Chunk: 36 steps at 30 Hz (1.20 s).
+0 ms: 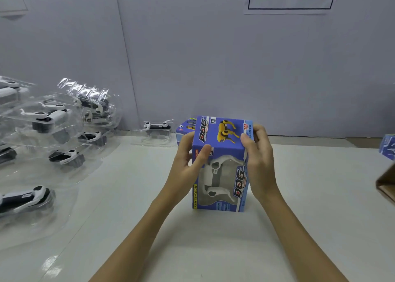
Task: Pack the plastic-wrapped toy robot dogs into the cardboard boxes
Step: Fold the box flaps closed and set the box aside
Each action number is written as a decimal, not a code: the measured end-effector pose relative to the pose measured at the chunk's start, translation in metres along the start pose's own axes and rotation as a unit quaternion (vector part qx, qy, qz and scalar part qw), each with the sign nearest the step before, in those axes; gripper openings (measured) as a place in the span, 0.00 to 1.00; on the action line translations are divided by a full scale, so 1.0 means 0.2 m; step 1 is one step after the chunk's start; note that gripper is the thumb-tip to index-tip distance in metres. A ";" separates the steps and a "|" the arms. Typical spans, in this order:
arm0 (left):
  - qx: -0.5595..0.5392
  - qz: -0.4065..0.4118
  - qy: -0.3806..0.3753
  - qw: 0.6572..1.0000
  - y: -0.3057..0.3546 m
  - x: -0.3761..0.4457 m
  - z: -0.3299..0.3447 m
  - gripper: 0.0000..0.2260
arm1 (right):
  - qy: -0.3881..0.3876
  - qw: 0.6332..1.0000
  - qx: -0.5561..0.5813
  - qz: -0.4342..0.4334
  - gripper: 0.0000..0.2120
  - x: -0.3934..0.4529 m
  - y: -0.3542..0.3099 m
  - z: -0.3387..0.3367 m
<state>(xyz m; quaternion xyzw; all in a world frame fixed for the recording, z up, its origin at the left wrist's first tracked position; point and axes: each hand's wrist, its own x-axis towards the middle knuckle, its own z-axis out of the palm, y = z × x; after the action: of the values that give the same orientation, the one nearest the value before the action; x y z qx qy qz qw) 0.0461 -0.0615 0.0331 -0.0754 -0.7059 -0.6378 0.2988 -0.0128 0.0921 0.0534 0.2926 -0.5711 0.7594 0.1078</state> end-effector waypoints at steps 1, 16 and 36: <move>0.007 0.000 -0.008 1.000 -0.01 -0.01 0.00 0.16 | 0.011 0.999 0.017 0.024 0.05 0.00 0.00 0.01; 0.058 0.050 -0.005 0.997 -0.03 -0.06 -0.02 0.14 | 0.005 0.999 -0.043 0.016 0.16 -0.01 0.00 0.01; 0.486 0.366 -0.004 0.793 -0.08 -0.13 0.01 0.33 | -0.083 0.925 0.123 0.350 0.20 0.00 0.03 -0.07</move>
<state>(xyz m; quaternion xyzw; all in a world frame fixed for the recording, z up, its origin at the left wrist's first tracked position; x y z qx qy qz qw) 0.0590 -0.0549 0.0067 -0.1756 -0.8437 -0.0527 0.5045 -0.0200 0.1026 0.0450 0.1470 -0.5461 0.7860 -0.2497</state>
